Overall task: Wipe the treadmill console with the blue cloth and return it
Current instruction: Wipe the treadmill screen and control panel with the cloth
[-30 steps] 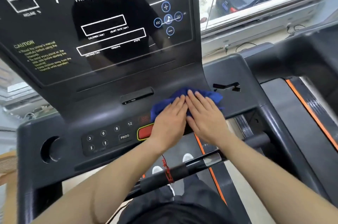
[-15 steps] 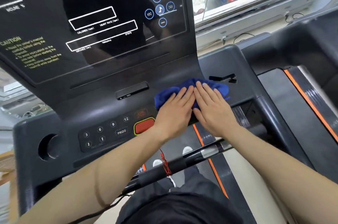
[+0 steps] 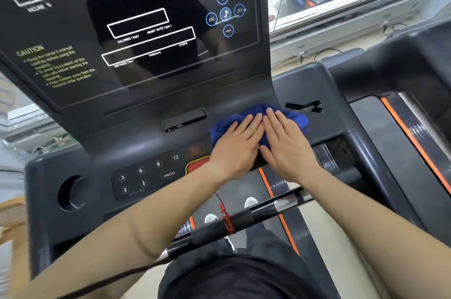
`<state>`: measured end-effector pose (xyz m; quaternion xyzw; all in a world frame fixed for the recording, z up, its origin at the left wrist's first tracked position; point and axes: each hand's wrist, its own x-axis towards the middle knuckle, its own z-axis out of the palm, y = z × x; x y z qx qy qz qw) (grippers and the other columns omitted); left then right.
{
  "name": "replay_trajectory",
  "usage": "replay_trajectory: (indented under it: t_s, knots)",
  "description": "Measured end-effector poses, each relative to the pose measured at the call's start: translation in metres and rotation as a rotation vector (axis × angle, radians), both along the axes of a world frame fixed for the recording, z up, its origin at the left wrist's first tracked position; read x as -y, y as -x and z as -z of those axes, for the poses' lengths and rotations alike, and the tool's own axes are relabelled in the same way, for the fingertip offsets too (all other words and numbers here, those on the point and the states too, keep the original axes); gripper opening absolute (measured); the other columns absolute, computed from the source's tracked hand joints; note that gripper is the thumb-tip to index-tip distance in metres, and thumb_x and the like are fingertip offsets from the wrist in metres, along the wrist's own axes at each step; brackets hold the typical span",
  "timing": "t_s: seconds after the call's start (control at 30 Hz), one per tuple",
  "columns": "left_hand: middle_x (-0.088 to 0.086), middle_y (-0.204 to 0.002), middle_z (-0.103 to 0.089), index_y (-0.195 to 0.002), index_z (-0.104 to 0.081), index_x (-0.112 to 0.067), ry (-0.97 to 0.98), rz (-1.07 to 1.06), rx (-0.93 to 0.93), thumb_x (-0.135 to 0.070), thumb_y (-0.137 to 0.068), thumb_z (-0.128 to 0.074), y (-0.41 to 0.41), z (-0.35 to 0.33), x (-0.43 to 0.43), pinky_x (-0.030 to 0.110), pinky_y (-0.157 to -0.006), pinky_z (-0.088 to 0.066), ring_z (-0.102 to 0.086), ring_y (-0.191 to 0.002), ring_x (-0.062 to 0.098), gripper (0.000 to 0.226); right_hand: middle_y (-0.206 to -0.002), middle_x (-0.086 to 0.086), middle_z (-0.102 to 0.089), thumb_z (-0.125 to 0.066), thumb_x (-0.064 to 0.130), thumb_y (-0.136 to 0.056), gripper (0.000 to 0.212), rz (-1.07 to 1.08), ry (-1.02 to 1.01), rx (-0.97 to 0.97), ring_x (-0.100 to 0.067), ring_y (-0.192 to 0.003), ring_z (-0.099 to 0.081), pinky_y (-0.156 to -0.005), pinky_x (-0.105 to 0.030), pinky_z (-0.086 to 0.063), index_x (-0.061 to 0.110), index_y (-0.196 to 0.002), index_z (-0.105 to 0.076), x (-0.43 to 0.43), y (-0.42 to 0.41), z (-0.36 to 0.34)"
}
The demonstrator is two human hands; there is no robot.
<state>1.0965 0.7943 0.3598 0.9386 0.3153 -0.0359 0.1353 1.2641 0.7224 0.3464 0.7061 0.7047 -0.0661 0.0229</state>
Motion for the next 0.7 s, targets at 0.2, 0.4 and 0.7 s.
replay_trajectory:
  t_s: [0.2,0.4,0.7]
  knots:
    - [0.007,-0.165,-0.022,-0.157,-0.027,-0.009,-0.004,0.127,0.008,-0.028,-0.097,-0.039,0.009,0.004,0.022,0.044,-0.121,-0.020,-0.022,-0.152,0.027,0.063,-0.163,-0.021,-0.020,-0.038,0.040,-0.094,0.075,0.125,-0.048,-0.028,-0.035,-0.151,-0.019,-0.122,-0.050,-0.018,-0.003,-0.154,-0.026,0.043,0.028,0.004]
    - [0.008,-0.156,-0.041,-0.148,-0.046,-0.008,0.050,-0.135,0.143,-0.027,-0.092,-0.032,0.107,0.002,0.005,0.037,-0.119,-0.026,-0.037,-0.145,0.022,0.061,-0.161,-0.019,-0.029,-0.034,0.046,-0.094,0.074,-0.106,-0.040,-0.067,-0.031,-0.148,-0.031,-0.121,-0.046,-0.025,0.000,-0.151,-0.035,-0.006,0.109,-0.006]
    - [0.005,-0.160,-0.031,-0.150,-0.041,-0.008,-0.011,-0.577,0.132,-0.027,-0.097,-0.035,0.276,0.017,0.046,0.040,-0.120,-0.027,-0.030,-0.148,0.021,0.057,-0.164,-0.018,-0.019,-0.024,0.046,-0.098,0.072,-0.549,-0.004,-0.090,-0.030,-0.152,-0.020,-0.123,-0.046,-0.019,0.002,-0.155,-0.027,-0.042,0.264,-0.017]
